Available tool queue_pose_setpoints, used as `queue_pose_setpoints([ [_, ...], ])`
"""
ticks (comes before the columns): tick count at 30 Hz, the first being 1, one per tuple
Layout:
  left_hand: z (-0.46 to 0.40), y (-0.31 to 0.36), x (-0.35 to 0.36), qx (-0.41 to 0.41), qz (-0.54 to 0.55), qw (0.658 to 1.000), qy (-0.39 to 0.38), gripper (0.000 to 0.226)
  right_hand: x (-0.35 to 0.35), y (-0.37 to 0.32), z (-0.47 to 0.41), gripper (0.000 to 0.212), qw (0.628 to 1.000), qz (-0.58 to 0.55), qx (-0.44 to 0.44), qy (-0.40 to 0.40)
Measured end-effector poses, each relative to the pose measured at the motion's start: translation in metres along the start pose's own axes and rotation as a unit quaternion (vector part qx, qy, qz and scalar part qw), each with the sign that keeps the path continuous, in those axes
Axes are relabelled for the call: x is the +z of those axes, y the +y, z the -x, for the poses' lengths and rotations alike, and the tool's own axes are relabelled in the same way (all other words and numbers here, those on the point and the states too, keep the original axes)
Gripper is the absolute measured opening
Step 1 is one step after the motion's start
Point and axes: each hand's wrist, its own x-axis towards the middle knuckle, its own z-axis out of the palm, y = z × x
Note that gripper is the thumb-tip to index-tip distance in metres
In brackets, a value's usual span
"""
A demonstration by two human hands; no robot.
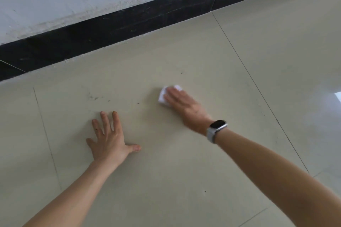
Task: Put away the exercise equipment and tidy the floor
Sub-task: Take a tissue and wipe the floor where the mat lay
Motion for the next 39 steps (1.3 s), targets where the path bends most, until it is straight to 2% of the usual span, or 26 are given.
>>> queue_pose_setpoints([
  [3,-0.002,0.000,0.000,-0.001,0.006,1.000,-0.006,0.126,-0.027,0.058,0.030,0.067,0.977,-0.016,0.204,0.066],
  [6,-0.001,-0.001,0.001,0.000,0.001,1.000,0.002,0.126,-0.044,0.089,0.037,0.067,0.896,-0.022,0.427,0.119],
  [8,0.000,-0.001,-0.001,0.003,-0.005,1.000,0.006,0.125,-0.047,0.094,0.018,0.070,0.860,-0.034,0.497,0.111],
  [9,0.000,-0.001,-0.001,0.003,-0.006,1.000,0.007,0.125,-0.045,0.093,0.003,0.071,0.859,-0.034,0.500,0.103],
  [10,0.000,-0.001,-0.001,0.003,-0.006,1.000,0.009,0.125,-0.041,0.089,-0.014,0.071,0.869,-0.031,0.484,0.097],
  [12,0.000,-0.002,-0.001,0.001,-0.010,1.000,0.009,0.125,-0.022,0.066,-0.047,0.069,0.912,-0.031,0.401,0.086],
  [15,0.001,-0.004,-0.003,0.010,-0.022,1.000,0.004,0.124,0.021,-0.003,-0.064,0.060,0.980,-0.044,0.183,0.066],
  [17,-0.001,-0.013,-0.008,0.028,-0.020,0.999,-0.001,0.119,0.036,-0.050,-0.046,0.059,0.995,-0.078,0.058,0.032],
  [19,-0.005,-0.030,-0.015,0.053,0.008,0.998,-0.021,0.109,0.039,-0.071,-0.015,0.061,0.993,-0.117,-0.007,-0.020],
  [21,-0.009,-0.045,-0.024,0.073,0.053,0.995,-0.050,0.101,0.031,-0.067,0.009,0.058,0.983,-0.173,0.009,-0.055],
  [22,-0.012,-0.049,-0.028,0.080,0.072,0.992,-0.063,0.098,0.023,-0.061,0.016,0.051,0.980,-0.190,0.043,-0.039],
  [24,-0.013,-0.051,-0.031,0.089,0.085,0.990,-0.074,0.092,-0.002,-0.044,0.020,0.040,0.966,-0.207,0.147,0.054],
  [25,-0.011,-0.050,-0.030,0.093,0.085,0.990,-0.066,0.088,-0.016,-0.036,0.017,0.043,0.950,-0.206,0.207,0.112],
  [27,-0.002,-0.050,-0.023,0.102,0.099,0.990,-0.011,0.075,-0.038,-0.028,0.009,0.053,0.905,-0.194,0.324,0.195],
  [28,0.003,-0.053,-0.017,0.103,0.115,0.988,0.030,0.067,-0.042,-0.029,0.004,0.057,0.892,-0.180,0.361,0.204],
  [30,0.015,-0.068,-0.004,0.088,0.134,0.983,0.093,0.058,-0.029,-0.039,-0.009,0.063,0.894,-0.146,0.389,0.167],
  [32,0.023,-0.099,0.006,0.062,0.117,0.983,0.126,0.057,0.000,-0.064,-0.029,0.070,0.918,-0.094,0.366,0.121],
  [35,0.030,-0.159,0.012,0.013,0.093,0.987,0.132,0.059,0.047,-0.130,-0.067,0.074,0.961,-0.080,0.259,0.055],
  [37,0.037,-0.196,0.013,-0.036,0.099,0.988,0.113,0.059,0.080,-0.195,-0.073,0.073,0.989,-0.109,0.104,-0.009],
  [39,0.046,-0.223,0.016,-0.071,0.113,0.986,0.098,0.059,0.105,-0.253,-0.056,0.072,0.987,-0.125,-0.067,-0.078],
])
